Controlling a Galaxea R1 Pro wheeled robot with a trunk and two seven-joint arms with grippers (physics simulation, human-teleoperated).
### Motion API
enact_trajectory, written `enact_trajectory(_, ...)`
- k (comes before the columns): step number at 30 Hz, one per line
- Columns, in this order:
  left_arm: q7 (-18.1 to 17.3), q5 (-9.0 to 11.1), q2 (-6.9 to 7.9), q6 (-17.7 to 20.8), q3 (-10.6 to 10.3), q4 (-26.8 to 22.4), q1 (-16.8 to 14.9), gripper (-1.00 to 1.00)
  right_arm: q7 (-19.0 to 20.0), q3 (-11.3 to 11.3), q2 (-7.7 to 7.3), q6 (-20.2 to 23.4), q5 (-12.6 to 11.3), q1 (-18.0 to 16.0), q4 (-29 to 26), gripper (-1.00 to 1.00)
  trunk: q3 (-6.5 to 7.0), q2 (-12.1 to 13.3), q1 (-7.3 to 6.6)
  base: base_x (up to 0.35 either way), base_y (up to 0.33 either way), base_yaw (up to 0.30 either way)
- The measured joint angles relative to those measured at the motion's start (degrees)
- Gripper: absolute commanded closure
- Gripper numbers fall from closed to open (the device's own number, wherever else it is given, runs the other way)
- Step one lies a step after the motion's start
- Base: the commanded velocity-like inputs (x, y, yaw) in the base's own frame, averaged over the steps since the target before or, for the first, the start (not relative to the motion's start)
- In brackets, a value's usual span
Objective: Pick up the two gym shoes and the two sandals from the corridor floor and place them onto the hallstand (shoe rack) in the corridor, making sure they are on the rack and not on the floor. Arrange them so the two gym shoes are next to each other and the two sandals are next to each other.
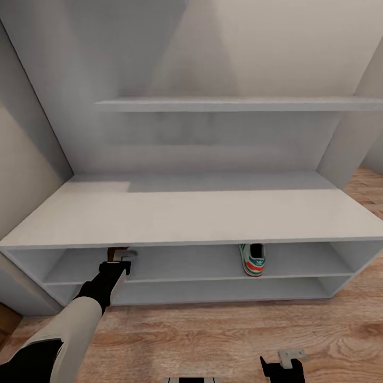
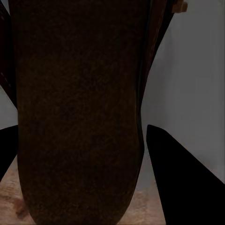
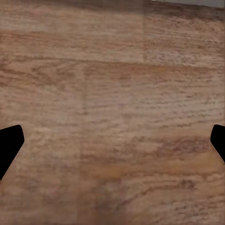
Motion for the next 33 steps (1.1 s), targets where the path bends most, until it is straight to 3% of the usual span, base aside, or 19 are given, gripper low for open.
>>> enact_trajectory(33,0.0,0.1,0.00,-0.1,-0.1,0.1,0.0,1.00,0.0,0.0,0.00,0.0,0.0,0.0,0.0,-1.00,0.00,0.0,0.02,0.032,0.000,0.000)
